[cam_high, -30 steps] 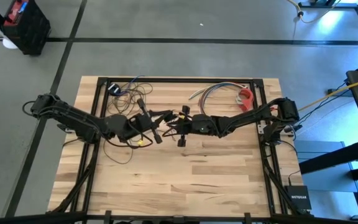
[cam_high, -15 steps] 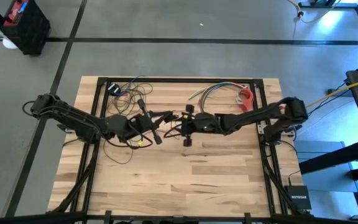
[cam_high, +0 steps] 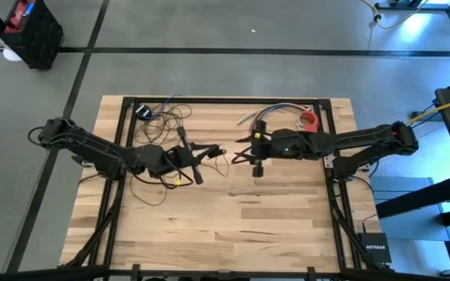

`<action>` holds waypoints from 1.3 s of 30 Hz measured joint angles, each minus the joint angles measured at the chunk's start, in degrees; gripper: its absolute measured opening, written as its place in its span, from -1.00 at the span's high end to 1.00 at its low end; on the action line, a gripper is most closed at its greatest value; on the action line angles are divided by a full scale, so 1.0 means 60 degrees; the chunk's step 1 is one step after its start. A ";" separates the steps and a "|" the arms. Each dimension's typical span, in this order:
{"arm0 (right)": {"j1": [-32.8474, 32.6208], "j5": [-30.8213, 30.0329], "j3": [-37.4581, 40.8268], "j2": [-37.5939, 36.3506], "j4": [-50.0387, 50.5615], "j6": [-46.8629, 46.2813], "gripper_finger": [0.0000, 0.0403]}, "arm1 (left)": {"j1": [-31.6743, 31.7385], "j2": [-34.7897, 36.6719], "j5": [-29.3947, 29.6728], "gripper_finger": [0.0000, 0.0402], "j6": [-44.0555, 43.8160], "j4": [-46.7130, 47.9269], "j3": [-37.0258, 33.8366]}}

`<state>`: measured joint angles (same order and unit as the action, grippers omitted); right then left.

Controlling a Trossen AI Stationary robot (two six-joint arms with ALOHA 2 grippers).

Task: Coiling cords

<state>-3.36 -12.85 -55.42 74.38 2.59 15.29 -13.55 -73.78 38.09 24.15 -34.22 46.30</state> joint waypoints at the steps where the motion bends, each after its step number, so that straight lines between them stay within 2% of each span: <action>1: -0.0004 0.0177 0.0000 -0.0050 -0.0188 0.0000 0.10 | 0.0030 -0.0005 -0.0289 0.99 -0.0044 0.0179 0.0000; 3: -0.0004 0.0551 0.0000 -0.0060 -0.0705 0.0000 0.10 | 0.0067 -0.0011 -0.0690 0.99 -0.0202 0.0508 0.0000; 7: 0.0000 0.1748 -0.0019 0.0097 -0.1568 0.0037 0.10 | 0.0132 -0.0011 -0.0769 0.99 -0.0393 0.0992 0.0000; 9: -0.0004 0.2026 0.0000 0.0239 -0.1640 0.0072 0.10 | 0.0153 -0.0015 -0.0769 0.99 -0.0420 0.0988 0.0000; 16: 0.0000 0.2070 -0.0007 0.0945 -0.2685 0.0320 0.10 | 0.0162 -0.0015 -0.0757 0.99 -0.0420 0.1024 0.0000; 24: 0.0000 0.2038 -0.0004 0.1345 -0.2772 0.0692 0.14 | 0.0159 -0.0015 -0.0764 0.99 -0.0449 0.0966 0.0004; 27: 0.0000 0.2044 0.0001 0.1346 -0.2901 0.0779 0.27 | 0.0154 -0.0015 -0.0776 0.99 -0.0449 0.0934 0.0004; 35: 0.0000 0.2063 0.0000 0.1342 -0.3071 0.0787 0.82 | 0.0154 -0.0007 -0.0740 0.99 -0.0434 0.0889 0.0004; 39: 0.0000 0.2063 0.0004 0.1342 -0.3095 0.0791 0.91 | 0.0154 -0.0007 -0.0732 0.99 -0.0449 0.0882 0.0004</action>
<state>-3.36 -0.47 -55.40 82.43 -15.98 20.03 -12.62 -73.82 33.69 21.45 -28.93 46.33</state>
